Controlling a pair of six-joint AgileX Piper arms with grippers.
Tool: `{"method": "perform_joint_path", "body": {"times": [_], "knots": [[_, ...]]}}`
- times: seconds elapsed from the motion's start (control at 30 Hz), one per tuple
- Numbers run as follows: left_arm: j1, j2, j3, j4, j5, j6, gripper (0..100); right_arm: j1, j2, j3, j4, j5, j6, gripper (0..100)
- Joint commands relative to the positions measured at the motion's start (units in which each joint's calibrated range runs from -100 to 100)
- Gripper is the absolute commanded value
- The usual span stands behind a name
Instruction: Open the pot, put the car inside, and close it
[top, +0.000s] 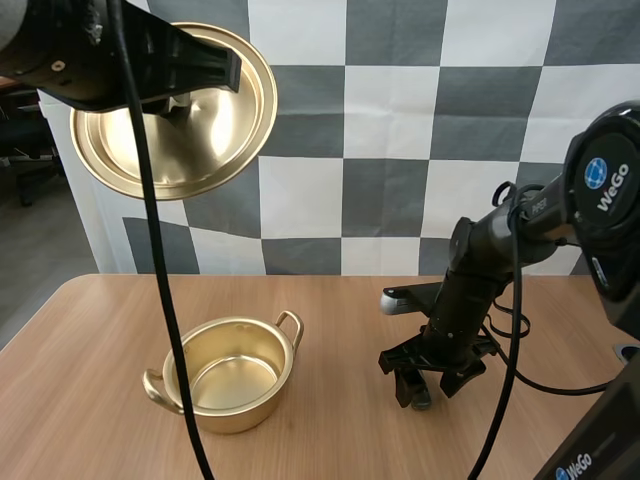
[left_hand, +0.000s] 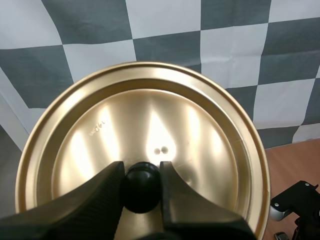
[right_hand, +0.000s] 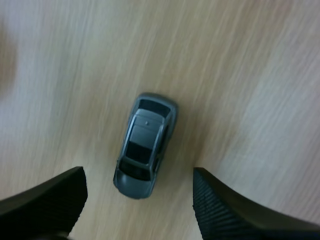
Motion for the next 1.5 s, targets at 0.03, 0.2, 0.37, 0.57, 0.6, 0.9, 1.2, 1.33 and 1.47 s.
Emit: {"method": "perform_joint_path", "body": {"times": [0.03, 0.2, 0.37, 0.57, 0.6, 0.9, 1.2, 1.33, 1.47], "knots": [[0.00, -0.1, 0.0, 0.0, 0.0, 0.0, 0, 0.1, 0.3, 0.0, 0.3, -1.2, -0.6, 100], [0.00, -0.1, 0.0, 0.0, 0.0, 0.0, 0, 0.1, 0.3, 0.0, 0.4, -3.9, -1.0, 100], [0.00, -0.1, 0.0, 0.0, 0.0, 0.0, 0, 0.1, 0.3, 0.0, 1.7, -4.1, -2.2, 100], [0.00, -0.1, 0.0, 0.0, 0.0, -0.1, 0, 0.1, 0.6, 0.0, 2.6, -4.6, -3.3, 100], [0.00, -0.1, 0.0, 0.0, 0.0, -0.2, 0, 0.1, 0.7, 0.0, 2.8, -4.6, -3.3, 100], [0.00, -0.1, 0.0, 0.1, 0.0, -0.3, 0, 0.1, 8.9, 0.0, 1.7, -4.2, -3.3, 100], [0.00, -0.1, 0.0, 0.1, 0.0, -0.3, 0, 0.1, 10.0, 0.0, 0.3, -4.4, -3.3, 100], [0.00, -0.1, 0.0, 0.1, 0.0, -0.3, 0, 0.1, 10.0, 0.0, 0.0, -4.4, -3.0, 0], [0.00, -0.1, 0.0, 0.1, 0.0, -0.3, 0, 0.1, 10.0, 0.0, -1.4, -4.2, -3.0, 0]]}}
